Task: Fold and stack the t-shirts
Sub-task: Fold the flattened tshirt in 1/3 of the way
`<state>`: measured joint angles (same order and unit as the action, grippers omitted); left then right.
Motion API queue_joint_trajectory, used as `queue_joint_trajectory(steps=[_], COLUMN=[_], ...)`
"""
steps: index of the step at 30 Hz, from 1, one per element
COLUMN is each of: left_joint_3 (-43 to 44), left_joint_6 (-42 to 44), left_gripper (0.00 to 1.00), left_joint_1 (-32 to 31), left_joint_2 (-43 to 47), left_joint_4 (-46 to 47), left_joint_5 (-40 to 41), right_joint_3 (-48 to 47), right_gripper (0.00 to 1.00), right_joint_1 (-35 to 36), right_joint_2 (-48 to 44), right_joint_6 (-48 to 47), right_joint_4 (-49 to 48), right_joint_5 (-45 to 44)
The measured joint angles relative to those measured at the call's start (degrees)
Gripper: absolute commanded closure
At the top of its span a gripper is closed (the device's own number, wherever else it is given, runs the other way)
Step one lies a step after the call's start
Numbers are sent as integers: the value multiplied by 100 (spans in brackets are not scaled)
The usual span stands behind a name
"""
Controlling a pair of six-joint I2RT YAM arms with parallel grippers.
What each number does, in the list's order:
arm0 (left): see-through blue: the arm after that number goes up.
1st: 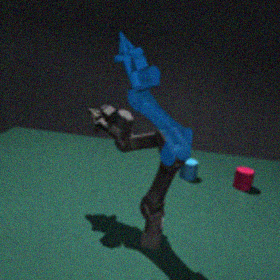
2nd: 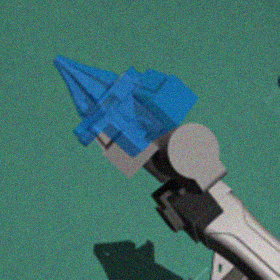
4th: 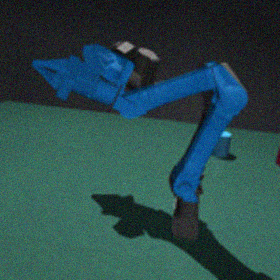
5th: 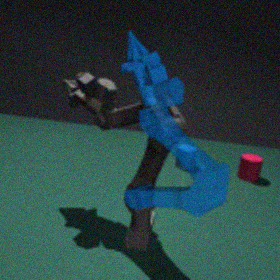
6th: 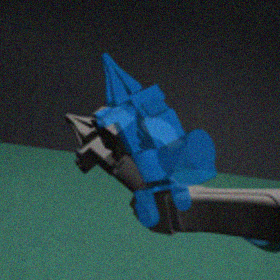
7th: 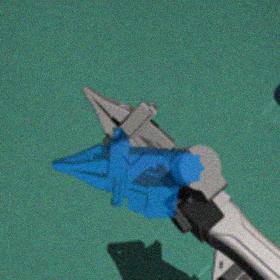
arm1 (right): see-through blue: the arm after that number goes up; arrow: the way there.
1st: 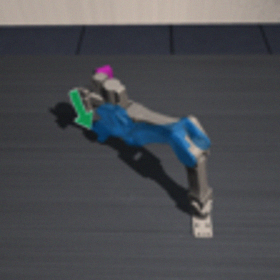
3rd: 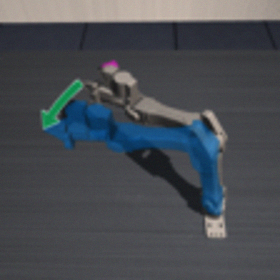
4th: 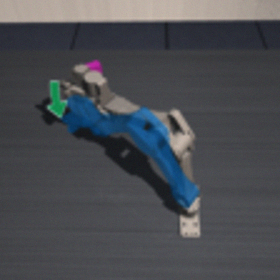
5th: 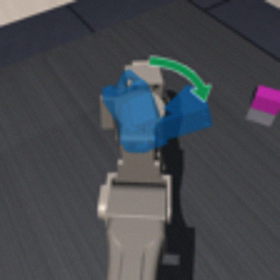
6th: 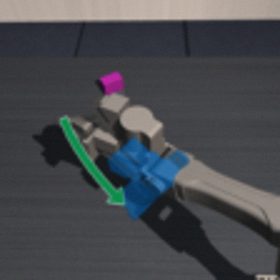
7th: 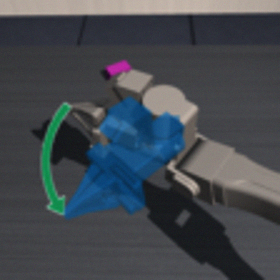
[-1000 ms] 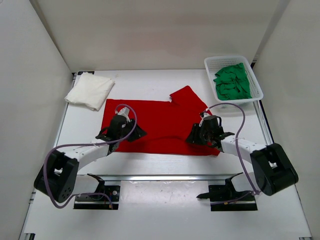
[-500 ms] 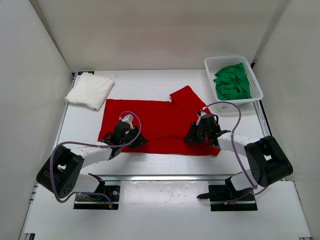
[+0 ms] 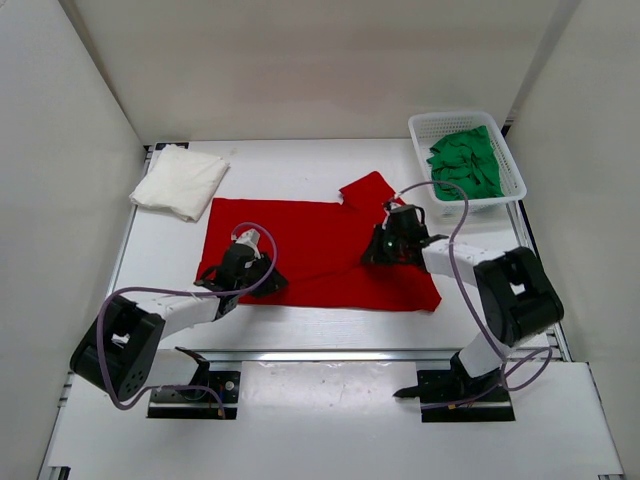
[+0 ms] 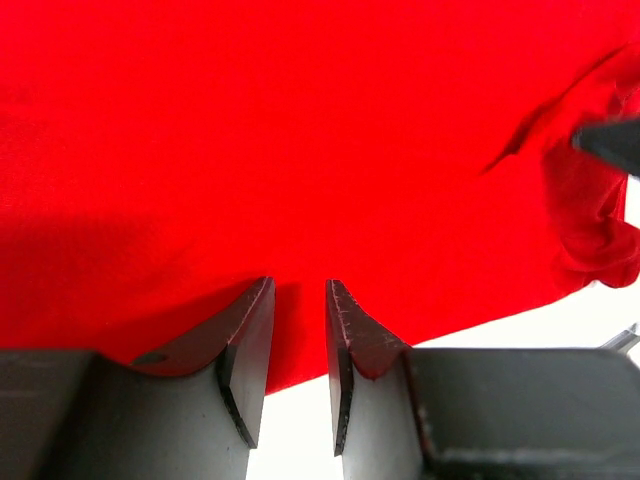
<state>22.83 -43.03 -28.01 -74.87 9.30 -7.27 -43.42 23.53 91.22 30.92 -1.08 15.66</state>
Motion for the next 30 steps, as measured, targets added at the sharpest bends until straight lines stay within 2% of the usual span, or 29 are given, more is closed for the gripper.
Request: queue_joint_trajectory(steps=[1, 6, 11, 16, 18, 25, 30], left_joint_3=[0, 0, 0, 7, 31, 20, -251], left_joint_6=[4, 15, 17, 72, 116, 195, 103], left_gripper=[62, 62, 61, 62, 61, 62, 62], left_joint_1=[4, 15, 13, -72, -83, 173, 267], left_joint_2=[22, 249, 527, 518, 472, 179, 238], left_joint_4=[-11, -136, -210, -321, -378, -538, -310], left_joint_5=[0, 35, 92, 208, 229, 79, -186], right_joint_3=[-232, -1368, -1593, -728, -269, 1071, 1497], right_gripper=[100, 77, 73, 89, 92, 97, 100], right_joint_1=[17, 299, 688, 887, 857, 588, 614], right_joint_2=[168, 857, 796, -46, -503, -1283, -1690], right_joint_6=[-22, -223, -446, -535, -525, -391, -236], right_joint_4=[66, 411, 564, 529, 540, 584, 612], right_joint_5=[-24, -382, -778, -990, -1045, -1093, -1086])
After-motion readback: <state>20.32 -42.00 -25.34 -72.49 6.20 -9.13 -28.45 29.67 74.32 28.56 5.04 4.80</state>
